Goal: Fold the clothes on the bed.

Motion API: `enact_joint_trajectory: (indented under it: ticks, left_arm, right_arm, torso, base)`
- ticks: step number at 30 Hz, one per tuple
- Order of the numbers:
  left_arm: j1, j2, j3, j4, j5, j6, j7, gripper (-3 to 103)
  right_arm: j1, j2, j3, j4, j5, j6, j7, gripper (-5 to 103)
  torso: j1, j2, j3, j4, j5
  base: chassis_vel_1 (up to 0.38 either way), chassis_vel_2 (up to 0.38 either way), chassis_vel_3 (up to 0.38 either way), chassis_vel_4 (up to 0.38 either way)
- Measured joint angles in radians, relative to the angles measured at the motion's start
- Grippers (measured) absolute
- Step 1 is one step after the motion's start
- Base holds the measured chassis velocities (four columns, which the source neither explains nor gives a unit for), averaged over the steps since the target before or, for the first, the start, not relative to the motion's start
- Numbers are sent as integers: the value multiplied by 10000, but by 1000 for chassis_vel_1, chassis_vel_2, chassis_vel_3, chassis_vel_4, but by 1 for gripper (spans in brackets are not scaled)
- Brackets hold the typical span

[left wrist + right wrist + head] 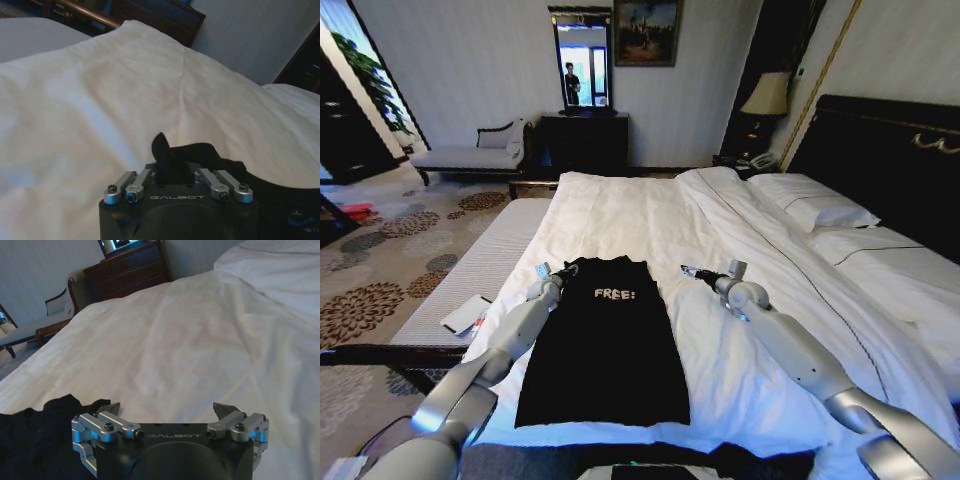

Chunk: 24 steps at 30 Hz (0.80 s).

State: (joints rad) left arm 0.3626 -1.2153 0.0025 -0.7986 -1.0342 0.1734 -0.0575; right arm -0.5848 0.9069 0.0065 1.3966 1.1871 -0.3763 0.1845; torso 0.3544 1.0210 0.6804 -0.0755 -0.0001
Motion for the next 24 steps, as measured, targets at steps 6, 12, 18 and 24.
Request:
enact_joint_trajectory:
  ticks: [6, 12, 18, 24]
  left_arm:
    - [53, 148, 48, -299, -90, -12, -259, 8]
    - [255, 399, 117, -787, -159, 2, -319, 1]
    - [367, 335, 329, -1011, -142, 11, -319, 1]
    - [443, 350, 689, -1541, -314, 24, -312, 1]
  right_arm:
    - [353, 336, -2, -422, 1160, -268, -134, 100]
    - [918, 732, -504, -1305, 821, -218, -784, 100]
    - [1638, 1491, -1077, -2736, -174, 176, -1453, 100]
    - [2551, 2322, -1458, -4158, -817, 496, -1876, 100]
  torso:
    - [0, 0, -1, 0, -1]
    - [0, 1, -2, 0, 0]
    - [-1, 0, -1, 0, -1]
    - [1, 0, -1, -4, -1]
  base:
    - [0, 0, 0, 0]
    - [0, 0, 0, 0]
    - [0, 0, 0, 0]
    - [0, 0, 0, 0]
